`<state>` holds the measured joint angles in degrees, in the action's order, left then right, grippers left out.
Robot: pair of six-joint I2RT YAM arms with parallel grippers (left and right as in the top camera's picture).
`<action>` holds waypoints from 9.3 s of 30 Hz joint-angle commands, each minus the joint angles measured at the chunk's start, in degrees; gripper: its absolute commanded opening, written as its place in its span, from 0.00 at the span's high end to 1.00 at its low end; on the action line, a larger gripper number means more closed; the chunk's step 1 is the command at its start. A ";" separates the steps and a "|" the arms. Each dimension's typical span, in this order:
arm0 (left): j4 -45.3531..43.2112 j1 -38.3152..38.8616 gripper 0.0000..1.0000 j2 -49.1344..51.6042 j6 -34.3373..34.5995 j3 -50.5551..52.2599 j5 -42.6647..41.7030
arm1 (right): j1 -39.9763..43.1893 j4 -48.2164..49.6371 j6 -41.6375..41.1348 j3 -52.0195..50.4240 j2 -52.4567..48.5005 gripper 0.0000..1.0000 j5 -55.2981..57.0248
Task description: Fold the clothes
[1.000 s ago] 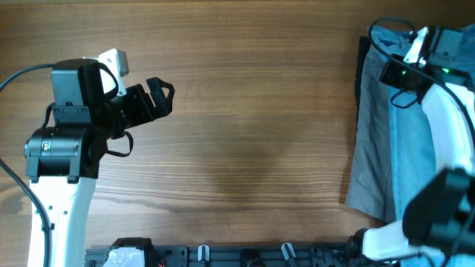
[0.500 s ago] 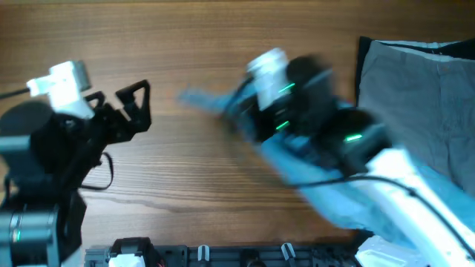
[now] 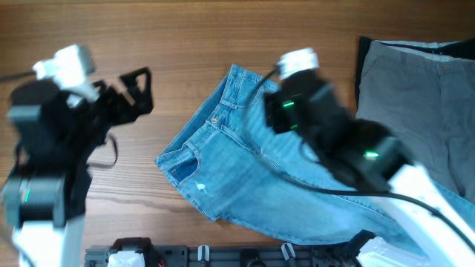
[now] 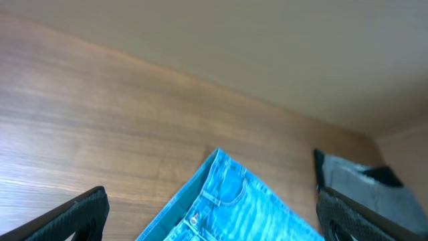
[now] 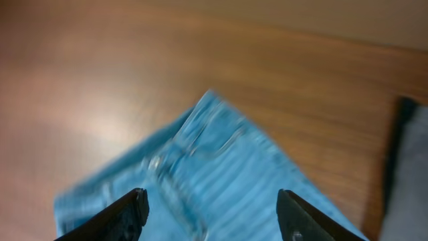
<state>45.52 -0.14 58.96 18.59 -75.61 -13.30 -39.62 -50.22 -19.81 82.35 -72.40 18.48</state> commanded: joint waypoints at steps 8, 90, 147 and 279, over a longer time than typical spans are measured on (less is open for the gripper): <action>-14.56 8.74 0.00 29.14 -0.15 -0.59 -2.36 | 20.00 -2.80 -7.58 1.60 4.11 0.32 -16.81; 1.38 0.33 0.96 50.42 -21.14 -3.30 -6.62 | 24.70 -12.44 -7.39 1.55 -0.63 0.27 -15.30; -13.49 -13.92 0.96 46.99 9.35 25.16 9.29 | 24.70 -16.72 -8.68 1.55 -6.47 0.27 -15.10; 17.09 -39.67 0.00 29.33 6.93 4.66 11.23 | 39.89 -1.40 -9.70 -36.61 -25.31 0.23 -29.62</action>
<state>62.76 -39.40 89.34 26.26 -70.57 -1.58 0.30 -55.07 -23.99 48.97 -97.41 -12.62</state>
